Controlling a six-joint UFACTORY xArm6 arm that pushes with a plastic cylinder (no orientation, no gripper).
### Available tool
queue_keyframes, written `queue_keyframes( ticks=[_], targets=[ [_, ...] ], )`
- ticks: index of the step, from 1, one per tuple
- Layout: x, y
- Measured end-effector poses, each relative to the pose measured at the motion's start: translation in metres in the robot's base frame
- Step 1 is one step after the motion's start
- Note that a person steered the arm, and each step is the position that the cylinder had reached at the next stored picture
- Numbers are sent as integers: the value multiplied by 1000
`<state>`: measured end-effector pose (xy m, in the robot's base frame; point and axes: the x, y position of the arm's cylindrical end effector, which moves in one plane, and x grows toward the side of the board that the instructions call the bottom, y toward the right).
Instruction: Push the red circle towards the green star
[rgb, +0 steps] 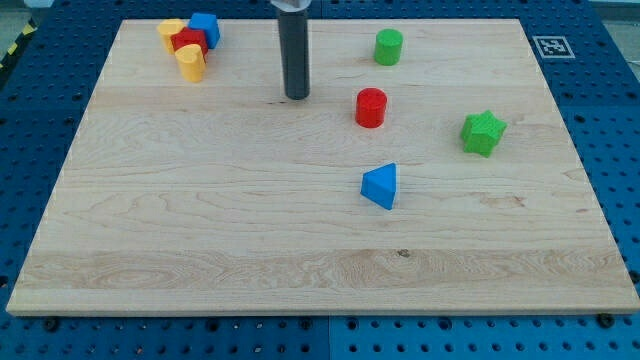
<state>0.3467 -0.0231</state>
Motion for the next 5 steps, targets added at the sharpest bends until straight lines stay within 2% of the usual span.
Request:
queue_keyframes(
  ticks=[3,5],
  targets=[
    [27,117],
    [54,124]
  ],
)
